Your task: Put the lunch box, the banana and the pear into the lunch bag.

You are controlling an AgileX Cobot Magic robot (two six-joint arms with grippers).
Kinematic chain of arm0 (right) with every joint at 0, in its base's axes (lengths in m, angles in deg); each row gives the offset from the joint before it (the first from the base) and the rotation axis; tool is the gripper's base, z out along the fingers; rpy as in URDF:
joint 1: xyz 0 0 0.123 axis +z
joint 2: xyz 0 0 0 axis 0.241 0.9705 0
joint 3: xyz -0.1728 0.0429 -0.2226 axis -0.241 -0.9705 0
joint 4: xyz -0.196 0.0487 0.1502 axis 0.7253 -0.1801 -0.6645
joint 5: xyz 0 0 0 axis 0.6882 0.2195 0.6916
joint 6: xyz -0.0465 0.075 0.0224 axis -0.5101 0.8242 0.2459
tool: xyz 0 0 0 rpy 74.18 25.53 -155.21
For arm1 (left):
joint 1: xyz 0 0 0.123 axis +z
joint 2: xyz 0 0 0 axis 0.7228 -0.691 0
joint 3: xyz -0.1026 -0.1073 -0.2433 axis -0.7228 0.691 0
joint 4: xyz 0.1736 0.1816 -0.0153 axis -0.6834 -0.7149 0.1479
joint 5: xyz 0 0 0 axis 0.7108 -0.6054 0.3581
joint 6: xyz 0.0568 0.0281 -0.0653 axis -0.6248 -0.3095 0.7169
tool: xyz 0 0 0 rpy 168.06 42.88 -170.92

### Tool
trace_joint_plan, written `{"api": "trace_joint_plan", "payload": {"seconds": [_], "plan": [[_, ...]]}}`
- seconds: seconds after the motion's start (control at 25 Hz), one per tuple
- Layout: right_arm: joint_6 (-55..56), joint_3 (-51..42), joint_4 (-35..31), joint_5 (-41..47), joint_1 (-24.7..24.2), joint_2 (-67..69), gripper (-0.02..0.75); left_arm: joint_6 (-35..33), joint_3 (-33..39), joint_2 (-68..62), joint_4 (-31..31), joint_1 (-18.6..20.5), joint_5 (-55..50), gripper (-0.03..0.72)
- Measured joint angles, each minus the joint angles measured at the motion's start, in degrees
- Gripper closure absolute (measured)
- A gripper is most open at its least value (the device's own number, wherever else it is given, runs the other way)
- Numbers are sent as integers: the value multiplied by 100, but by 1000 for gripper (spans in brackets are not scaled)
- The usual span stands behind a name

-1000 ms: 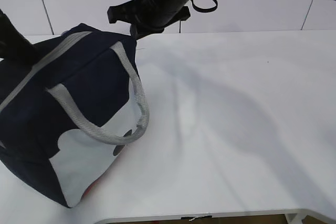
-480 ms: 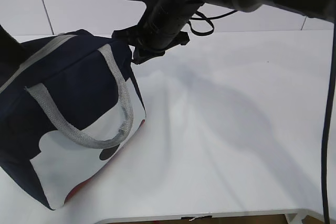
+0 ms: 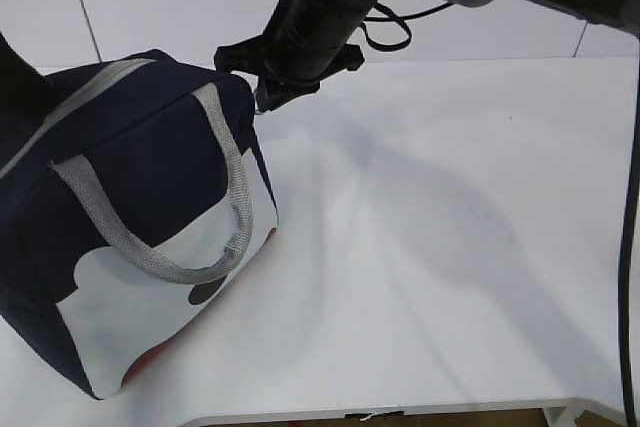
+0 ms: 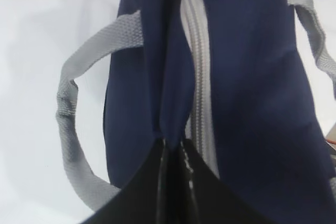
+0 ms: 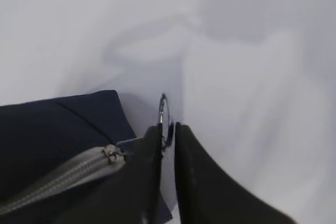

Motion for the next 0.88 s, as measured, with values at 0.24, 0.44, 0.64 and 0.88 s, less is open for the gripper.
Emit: {"api": "trace_joint_plan", "payload": {"seconds": [0.24, 0.44, 0.64, 0.88], "plan": [[-13, 649, 203, 436, -11, 2, 431, 385, 0, 0, 38, 0, 20, 589], [-27, 1474, 668, 1428, -21, 2, 328, 500, -12, 23, 50, 2, 68, 369], [-27, 2304, 1154, 1942, -21, 2, 318, 1036, -355, 131, 3, 14, 144, 312], [-27, 2664, 1251, 1991, -21, -61, 317, 2446, -1027, 155, -723, 105, -189, 307]]}}
